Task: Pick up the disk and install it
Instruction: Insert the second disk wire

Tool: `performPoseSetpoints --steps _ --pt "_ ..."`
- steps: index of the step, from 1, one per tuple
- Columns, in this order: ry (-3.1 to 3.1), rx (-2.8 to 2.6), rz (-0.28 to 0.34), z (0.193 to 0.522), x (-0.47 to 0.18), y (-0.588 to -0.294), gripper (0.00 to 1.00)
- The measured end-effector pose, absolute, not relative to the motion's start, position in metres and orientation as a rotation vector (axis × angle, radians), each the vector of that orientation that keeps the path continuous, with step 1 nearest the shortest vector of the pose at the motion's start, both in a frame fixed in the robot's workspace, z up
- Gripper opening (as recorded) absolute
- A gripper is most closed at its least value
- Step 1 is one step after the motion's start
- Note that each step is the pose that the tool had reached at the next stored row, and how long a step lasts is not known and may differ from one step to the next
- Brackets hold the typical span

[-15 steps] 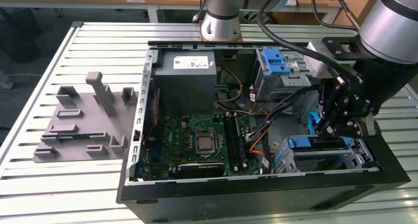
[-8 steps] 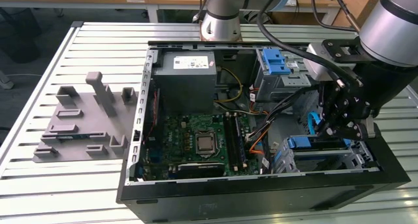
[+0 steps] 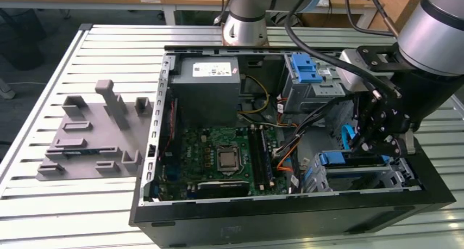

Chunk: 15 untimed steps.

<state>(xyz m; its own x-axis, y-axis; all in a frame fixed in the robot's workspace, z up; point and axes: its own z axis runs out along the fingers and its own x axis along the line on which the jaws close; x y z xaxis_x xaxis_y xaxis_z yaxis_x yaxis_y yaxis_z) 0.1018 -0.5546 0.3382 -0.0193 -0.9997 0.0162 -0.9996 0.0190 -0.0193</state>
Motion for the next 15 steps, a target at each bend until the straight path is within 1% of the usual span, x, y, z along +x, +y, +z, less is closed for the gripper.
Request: performPoseSetpoints --steps 15 --pt "2.241 -2.198 -0.039 0.3356 0.1029 -0.5547 0.16"
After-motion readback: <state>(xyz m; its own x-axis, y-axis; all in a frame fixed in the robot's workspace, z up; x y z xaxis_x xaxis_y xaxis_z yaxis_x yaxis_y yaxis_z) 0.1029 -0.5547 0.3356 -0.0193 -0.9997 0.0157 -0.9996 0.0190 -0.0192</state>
